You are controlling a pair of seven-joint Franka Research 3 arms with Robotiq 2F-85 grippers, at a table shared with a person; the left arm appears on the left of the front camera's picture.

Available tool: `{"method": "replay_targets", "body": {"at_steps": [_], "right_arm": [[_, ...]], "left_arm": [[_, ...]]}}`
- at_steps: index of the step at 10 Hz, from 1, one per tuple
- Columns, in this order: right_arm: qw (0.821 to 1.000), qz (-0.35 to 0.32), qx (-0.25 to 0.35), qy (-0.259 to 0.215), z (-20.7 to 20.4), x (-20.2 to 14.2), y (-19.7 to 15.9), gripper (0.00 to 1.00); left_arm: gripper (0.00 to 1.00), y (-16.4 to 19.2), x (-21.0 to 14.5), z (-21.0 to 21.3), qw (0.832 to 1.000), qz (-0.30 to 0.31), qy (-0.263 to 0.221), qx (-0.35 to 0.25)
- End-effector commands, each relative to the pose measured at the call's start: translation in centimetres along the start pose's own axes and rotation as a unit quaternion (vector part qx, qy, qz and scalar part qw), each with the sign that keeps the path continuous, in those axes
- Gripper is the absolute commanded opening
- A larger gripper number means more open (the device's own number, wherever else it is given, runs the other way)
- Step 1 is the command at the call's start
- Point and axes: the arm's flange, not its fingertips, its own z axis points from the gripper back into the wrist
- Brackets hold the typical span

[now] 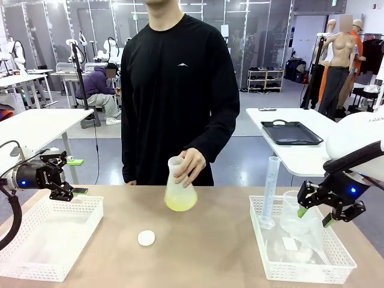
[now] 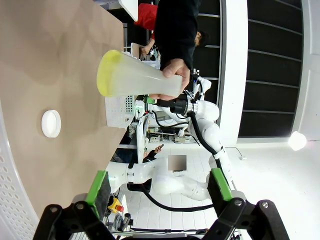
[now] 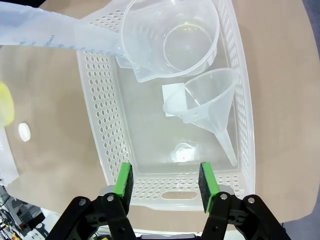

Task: Prepare the solutions needed for the experiment.
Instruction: Once the solution is in the Big flask , pick up the Plastic Funnel and place it back into the right Organizing basket, then when the human places the Big flask in the center of the table, pick up the Big flask and place it in the left Organizing basket.

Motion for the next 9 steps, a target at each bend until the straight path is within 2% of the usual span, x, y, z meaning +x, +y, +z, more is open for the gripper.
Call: {"method": "replay_targets", "body": {"at_steps": [1,9], "right_arm": [[1.000,0.002,-0.001,0.001,0.04,-0.08,0.04,0.67],[1.000,0.002,-0.001,0.001,0.04,-0.08,0.04,0.67]], "left_arm": [[1.00,-0.24,-0.02,-0.01,1.000,0.003,0.005,-0.003],[1.00,-0.24,-0.02,-0.01,1.000,0.003,0.005,-0.003]]}}
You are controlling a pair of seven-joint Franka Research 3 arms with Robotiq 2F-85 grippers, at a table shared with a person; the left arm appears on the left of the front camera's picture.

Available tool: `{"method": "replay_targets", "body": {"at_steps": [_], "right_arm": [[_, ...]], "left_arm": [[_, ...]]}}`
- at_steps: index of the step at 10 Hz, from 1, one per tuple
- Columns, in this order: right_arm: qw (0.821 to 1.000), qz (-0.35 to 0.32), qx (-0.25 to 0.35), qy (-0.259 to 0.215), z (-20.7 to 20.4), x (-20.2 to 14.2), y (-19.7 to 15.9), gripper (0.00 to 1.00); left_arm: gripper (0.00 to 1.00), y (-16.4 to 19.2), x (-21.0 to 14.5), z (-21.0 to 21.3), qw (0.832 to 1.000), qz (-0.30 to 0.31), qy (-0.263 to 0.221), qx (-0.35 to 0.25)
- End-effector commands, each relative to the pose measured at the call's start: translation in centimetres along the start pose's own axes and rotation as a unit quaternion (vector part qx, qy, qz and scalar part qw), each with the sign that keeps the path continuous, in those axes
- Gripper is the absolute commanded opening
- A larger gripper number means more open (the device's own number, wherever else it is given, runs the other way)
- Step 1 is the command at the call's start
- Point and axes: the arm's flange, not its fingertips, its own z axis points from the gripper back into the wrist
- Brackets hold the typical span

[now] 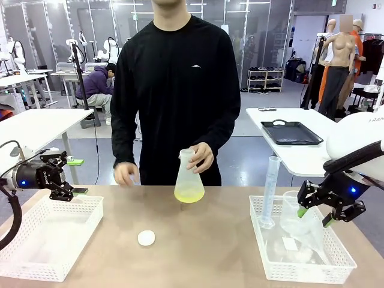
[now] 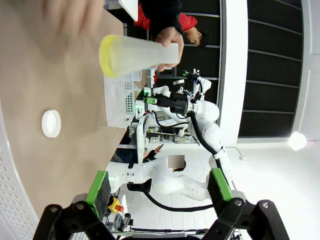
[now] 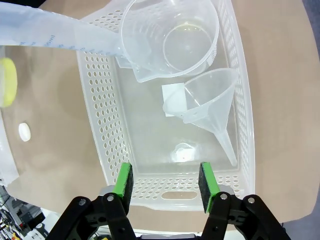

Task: Prepare the solutions needed for the experiment.
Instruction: When the human places the Big flask in the center of the table, pick up the Big flask and place it in the left Organizing basket.

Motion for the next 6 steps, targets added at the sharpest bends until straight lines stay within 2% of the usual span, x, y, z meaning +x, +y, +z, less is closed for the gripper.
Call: {"method": "replay_targets", "body": {"at_steps": [1,6], "right_arm": [[1.000,0.002,-0.001,0.001,0.03,-0.08,0.04,0.67],[1.000,0.000,0.000,0.000,0.00,0.00,0.00,0.67]], "left_arm": [[1.00,-0.24,-0.02,-0.01,1.000,0.003,0.005,-0.003],[1.00,-0.24,-0.02,-0.01,1.000,0.003,0.005,-0.003]]}}
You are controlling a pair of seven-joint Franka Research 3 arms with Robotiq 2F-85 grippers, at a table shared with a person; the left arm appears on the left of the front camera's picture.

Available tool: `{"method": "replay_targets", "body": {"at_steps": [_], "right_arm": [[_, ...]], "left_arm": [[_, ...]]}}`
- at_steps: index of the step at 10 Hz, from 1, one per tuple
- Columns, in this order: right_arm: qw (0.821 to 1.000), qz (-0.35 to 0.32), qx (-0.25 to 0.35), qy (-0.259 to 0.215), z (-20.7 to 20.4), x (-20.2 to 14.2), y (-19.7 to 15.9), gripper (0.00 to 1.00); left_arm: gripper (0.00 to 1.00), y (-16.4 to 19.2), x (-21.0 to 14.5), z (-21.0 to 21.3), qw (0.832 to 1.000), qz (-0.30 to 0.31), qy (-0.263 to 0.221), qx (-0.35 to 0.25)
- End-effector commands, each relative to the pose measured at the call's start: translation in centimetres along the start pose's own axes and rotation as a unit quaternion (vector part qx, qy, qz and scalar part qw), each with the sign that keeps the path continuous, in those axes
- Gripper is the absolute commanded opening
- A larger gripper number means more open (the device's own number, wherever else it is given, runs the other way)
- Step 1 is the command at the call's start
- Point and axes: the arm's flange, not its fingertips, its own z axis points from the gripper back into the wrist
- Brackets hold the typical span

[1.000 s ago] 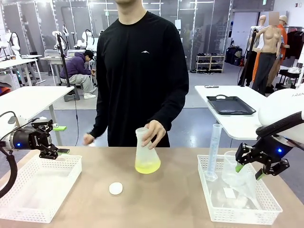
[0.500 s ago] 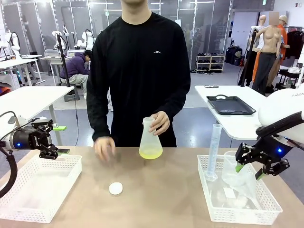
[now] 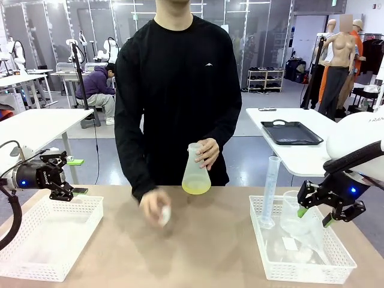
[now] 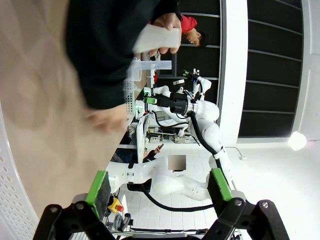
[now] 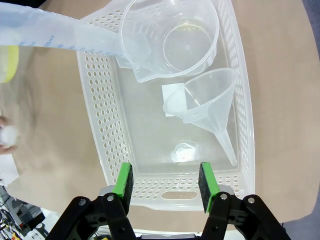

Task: Prepare the solutions needed for the experiment.
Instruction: When the human places the Big flask in the center of the table, pick up the Big flask and place it in the left Organizing basket.

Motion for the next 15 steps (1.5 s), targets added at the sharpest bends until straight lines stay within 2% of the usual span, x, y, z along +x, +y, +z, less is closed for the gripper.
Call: {"method": "replay_targets", "body": {"at_steps": [1,4,5,7,8,9,11,12,13,15], "right_arm": [[0.997,-0.007,0.055,-0.048,0.8,-0.3,0.6,0.67],[0.976,0.008,0.203,-0.077,2.3,-1.1,2.4,0.67],[0.967,0.011,0.252,-0.044,2.2,-1.2,3.2,0.67],[0.937,0.027,0.347,0.024,2.8,-1.2,3.9,0.67],[0.923,0.041,0.379,0.042,2.8,-1.3,4.0,0.67],[0.903,0.057,0.425,0.030,2.4,-1.5,4.1,0.67],[0.868,0.038,0.496,0.008,1.0,-1.7,4.2,0.67],[0.846,-0.001,0.532,0.037,0.4,-1.4,3.9,0.67],[0.840,-0.018,0.540,0.049,-0.2,-1.0,3.6,0.67],[0.816,-0.036,0.571,0.085,-0.9,-0.7,3.5,0.67]], "left_arm": [[1.00,-0.2,0.0,0.0,1.000,0.003,0.005,-0.003],[1.00,-0.2,0.0,0.0,1.000,0.003,0.005,-0.003],[1.00,-0.2,0.0,0.0,1.000,0.003,0.005,-0.003],[1.00,-0.2,0.0,0.0,1.000,0.003,0.005,-0.003],[1.00,-0.2,0.0,0.0,1.000,0.003,0.005,-0.003],[1.00,-0.2,0.0,0.0,1.000,0.003,0.005,-0.003],[1.00,-0.2,0.0,0.0,1.000,0.003,0.005,-0.003],[1.00,-0.2,0.0,0.0,1.000,0.003,0.005,-0.003],[1.00,-0.2,0.0,0.0,1.000,0.003,0.005,-0.003],[1.00,-0.2,0.0,0.0,1.000,0.003,0.005,-0.003]]}}
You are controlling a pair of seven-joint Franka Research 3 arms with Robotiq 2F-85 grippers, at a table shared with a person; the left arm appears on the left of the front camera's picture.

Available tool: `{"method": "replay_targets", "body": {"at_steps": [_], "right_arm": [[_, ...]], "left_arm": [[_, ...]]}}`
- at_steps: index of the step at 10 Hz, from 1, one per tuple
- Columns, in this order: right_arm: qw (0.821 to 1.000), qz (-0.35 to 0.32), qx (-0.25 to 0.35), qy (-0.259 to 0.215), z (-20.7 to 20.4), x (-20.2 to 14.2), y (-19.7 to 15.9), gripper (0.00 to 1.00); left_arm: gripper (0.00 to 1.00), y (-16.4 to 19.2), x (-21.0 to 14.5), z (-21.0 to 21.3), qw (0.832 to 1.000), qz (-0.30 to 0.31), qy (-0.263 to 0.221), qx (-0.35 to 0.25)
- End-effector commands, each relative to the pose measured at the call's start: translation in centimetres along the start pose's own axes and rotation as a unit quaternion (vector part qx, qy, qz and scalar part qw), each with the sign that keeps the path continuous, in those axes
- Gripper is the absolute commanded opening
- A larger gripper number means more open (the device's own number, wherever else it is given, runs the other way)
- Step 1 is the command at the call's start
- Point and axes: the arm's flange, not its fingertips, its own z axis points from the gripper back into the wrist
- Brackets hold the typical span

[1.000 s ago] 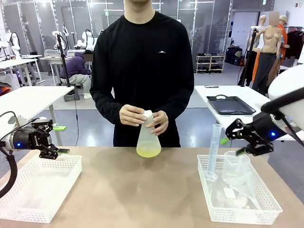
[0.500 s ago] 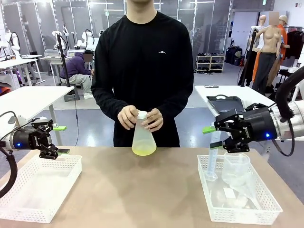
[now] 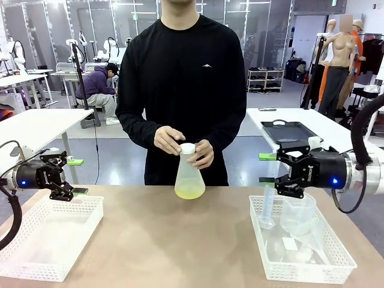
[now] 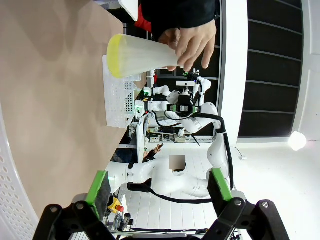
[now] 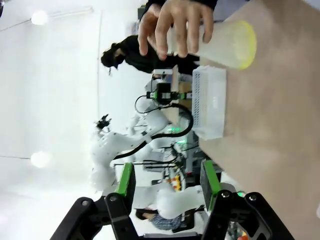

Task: Prepare the solutions needed for the experiment.
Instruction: When the human places the Big flask in the center of the table, pick up the Big flask and place it in the left Organizing basket.

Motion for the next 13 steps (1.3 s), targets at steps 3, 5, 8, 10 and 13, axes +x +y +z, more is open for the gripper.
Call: {"method": "replay_targets", "body": {"at_steps": [3,5,8,10,13], "right_arm": [[0.998,-0.041,0.039,0.035,-0.5,0.6,-1.0,0.67],[0.997,-0.043,0.031,0.049,-0.4,0.8,-1.2,0.67],[0.998,-0.036,0.036,0.043,-0.5,0.0,-1.7,0.67],[0.998,-0.036,0.036,0.043,-0.5,0.0,-1.7,0.67],[0.998,-0.036,0.036,0.043,-0.5,0.0,-1.7,0.67]], "left_arm": [[1.00,-0.2,0.0,0.0,1.000,0.003,0.005,-0.003],[1.00,-0.2,0.0,0.0,1.000,0.003,0.005,-0.003],[1.00,-0.2,0.0,0.0,1.000,0.003,0.005,-0.003],[1.00,-0.2,0.0,0.0,1.000,0.003,0.005,-0.003],[1.00,-0.2,0.0,0.0,1.000,0.003,0.005,-0.003]]}}
